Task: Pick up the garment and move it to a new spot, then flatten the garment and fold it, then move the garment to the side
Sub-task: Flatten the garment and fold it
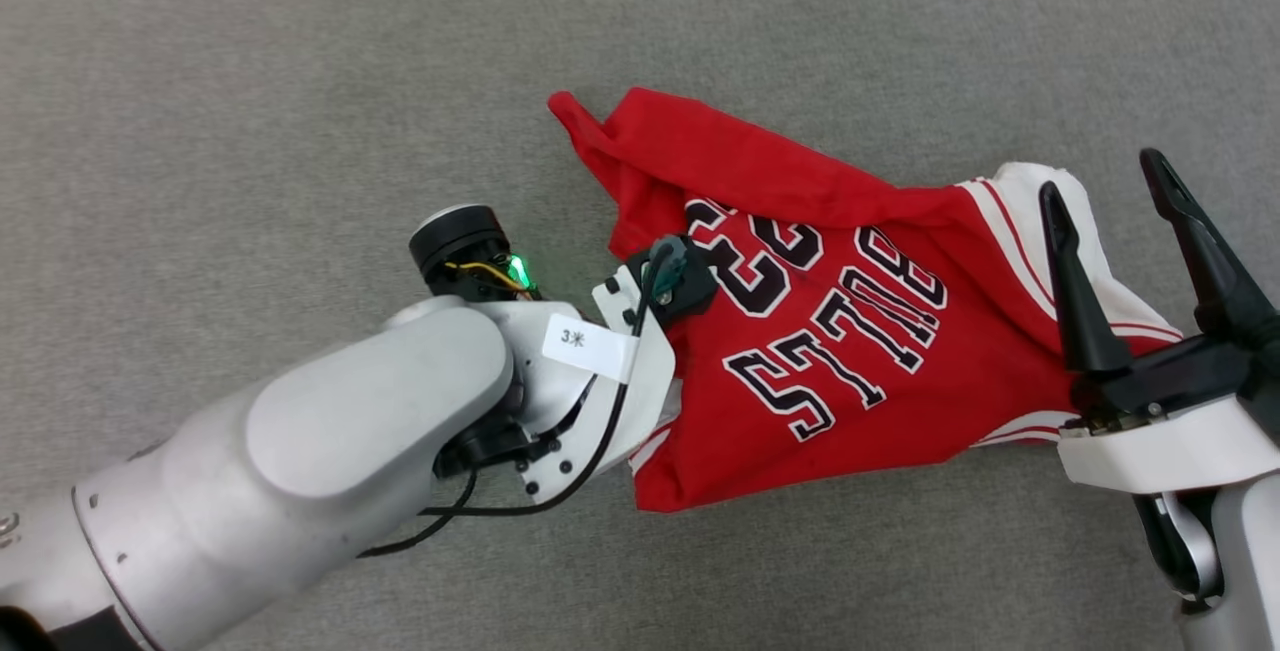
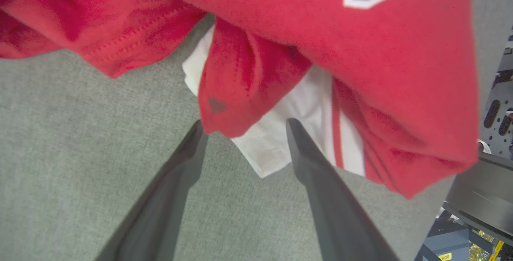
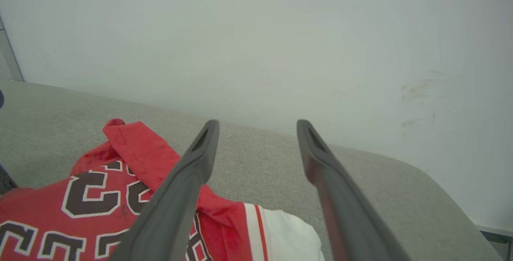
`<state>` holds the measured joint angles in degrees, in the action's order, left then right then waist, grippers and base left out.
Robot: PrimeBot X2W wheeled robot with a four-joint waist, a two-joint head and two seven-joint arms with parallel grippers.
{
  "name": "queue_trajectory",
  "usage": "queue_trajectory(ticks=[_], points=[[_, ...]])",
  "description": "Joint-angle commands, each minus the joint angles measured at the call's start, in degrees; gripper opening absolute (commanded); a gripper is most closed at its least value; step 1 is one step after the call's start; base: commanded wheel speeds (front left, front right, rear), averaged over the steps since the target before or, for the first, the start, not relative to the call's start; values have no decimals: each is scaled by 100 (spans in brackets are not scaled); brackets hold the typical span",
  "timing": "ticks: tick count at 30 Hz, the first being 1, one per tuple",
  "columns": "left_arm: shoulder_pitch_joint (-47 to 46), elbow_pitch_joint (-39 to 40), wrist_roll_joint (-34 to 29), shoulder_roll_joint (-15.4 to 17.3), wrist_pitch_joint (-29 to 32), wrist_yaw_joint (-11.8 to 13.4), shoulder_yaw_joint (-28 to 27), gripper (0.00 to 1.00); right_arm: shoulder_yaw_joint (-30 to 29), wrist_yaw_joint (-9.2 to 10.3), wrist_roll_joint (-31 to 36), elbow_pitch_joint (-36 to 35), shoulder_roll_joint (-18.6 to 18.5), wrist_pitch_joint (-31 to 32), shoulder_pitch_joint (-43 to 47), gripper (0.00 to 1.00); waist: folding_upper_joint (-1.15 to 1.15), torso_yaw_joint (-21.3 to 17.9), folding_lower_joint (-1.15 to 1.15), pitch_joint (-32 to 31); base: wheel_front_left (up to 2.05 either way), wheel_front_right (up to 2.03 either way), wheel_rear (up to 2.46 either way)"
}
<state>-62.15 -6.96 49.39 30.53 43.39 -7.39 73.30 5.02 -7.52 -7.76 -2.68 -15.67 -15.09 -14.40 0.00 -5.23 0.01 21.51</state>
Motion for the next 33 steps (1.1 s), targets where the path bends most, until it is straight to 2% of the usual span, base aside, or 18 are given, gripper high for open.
queue_trajectory(ticks=[1, 10, 11, 12, 13, 17, 22, 29, 33], points=[[215, 47, -109, -7, 219, 5, 16, 100, 37, 6, 29, 22, 42, -10, -105, 100, 0, -120, -1, 134, 0, 0, 0], [809, 231, -388, 80, 916, -1, 113, 100, 91, 6, 69, 98, 96, -11, -275, 100, 0, -206, -1, 261, 0, 0, 0], [812, 205, -371, 89, 868, -2, 115, 66, 88, 6, 77, 102, 93, -11, -292, 100, 0, -201, -1, 260, 0, 0, 0], [810, 170, -367, 82, 817, -2, 113, 14, 85, 6, 86, 110, 94, -11, -306, 100, 0, -192, -1, 251, 0, 0, 0], [808, 148, -375, 71, 798, -2, 111, 0, 95, 6, 96, 111, 95, -11, -315, 100, 0, -185, -1, 238, 0, 0, 0], [563, 22, -261, 36, 298, 0, 51, 0, 62, 6, 114, 132, 66, -11, -216, 100, 0, -73, -1, 59, 0, 0, 0], [232, -2, -106, 231, -542, 5, 10, 0, -35, 6, 115, 158, 53, -11, 0, 100, 0, 123, -1, -323, 0, 0, 0], [421, 10, 308, 1082, -1419, 17, -142, 0, -205, 6, 80, 108, 104, -11, 379, 100, 0, 438, -1, -727, 0, 0, 0], [782, -37, 550, 1614, -1656, 218, -293, 0, -256, 6, 77, 66, 123, -11, 490, 100, 0, 565, -1, -751, 0, 0, 0]])
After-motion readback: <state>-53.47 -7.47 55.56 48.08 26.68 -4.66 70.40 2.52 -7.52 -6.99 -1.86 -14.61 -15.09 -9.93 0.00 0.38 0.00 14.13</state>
